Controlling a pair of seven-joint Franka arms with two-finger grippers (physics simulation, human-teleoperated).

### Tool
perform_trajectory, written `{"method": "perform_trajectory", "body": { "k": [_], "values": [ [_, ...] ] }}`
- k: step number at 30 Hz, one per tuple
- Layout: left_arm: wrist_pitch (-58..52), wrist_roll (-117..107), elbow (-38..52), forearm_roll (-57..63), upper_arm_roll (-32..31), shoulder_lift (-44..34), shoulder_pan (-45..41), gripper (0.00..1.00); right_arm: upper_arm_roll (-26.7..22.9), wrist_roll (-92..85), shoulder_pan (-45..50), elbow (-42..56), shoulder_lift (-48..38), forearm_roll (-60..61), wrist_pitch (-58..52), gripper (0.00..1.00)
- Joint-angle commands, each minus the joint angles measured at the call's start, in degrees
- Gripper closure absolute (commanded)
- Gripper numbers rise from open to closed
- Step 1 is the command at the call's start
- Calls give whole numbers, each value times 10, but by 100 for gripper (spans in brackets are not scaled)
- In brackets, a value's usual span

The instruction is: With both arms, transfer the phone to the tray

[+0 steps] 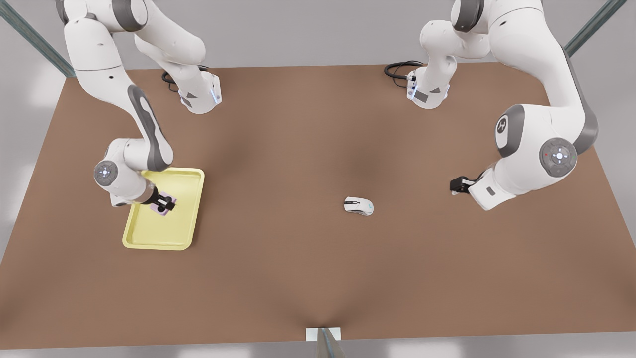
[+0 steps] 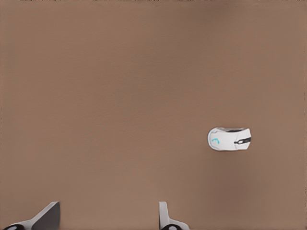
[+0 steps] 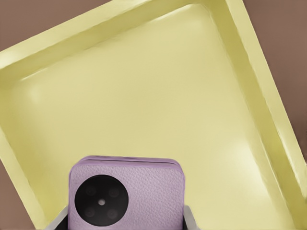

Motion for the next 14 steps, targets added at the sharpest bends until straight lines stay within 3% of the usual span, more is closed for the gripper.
{"method": "perform_trajectory", "body": {
  "k": [1, 4, 6, 7, 9, 13, 14],
  "values": [
    [9, -3, 6, 2, -1, 3, -1, 0, 0, -427, -5, -2, 12, -1, -4, 0],
    [30, -3, 11, 2, 0, 26, -1, 0, 2, -411, 2, 36, -9, 0, -53, 0],
    [31, -3, 15, 2, 1, 26, -1, 0, 5, -319, 42, 275, -24, -3, -351, 0],
    [32, -3, 15, 2, 1, 26, -1, 0, 5, -293, 58, 349, -53, -4, -452, 0],
    [31, -5, 23, 4, 1, 30, -1, 0, 2, -231, 57, 339, -136, -4, -506, 0],
    [30, -7, 23, 5, 1, 31, -1, 0, 0, -206, 79, 418, -99, 9, -537, 0],
    [30, -7, 23, 5, 1, 31, -1, 0, -74, -193, 165, 400, -102, 8, -505, 0]
  ]
}}
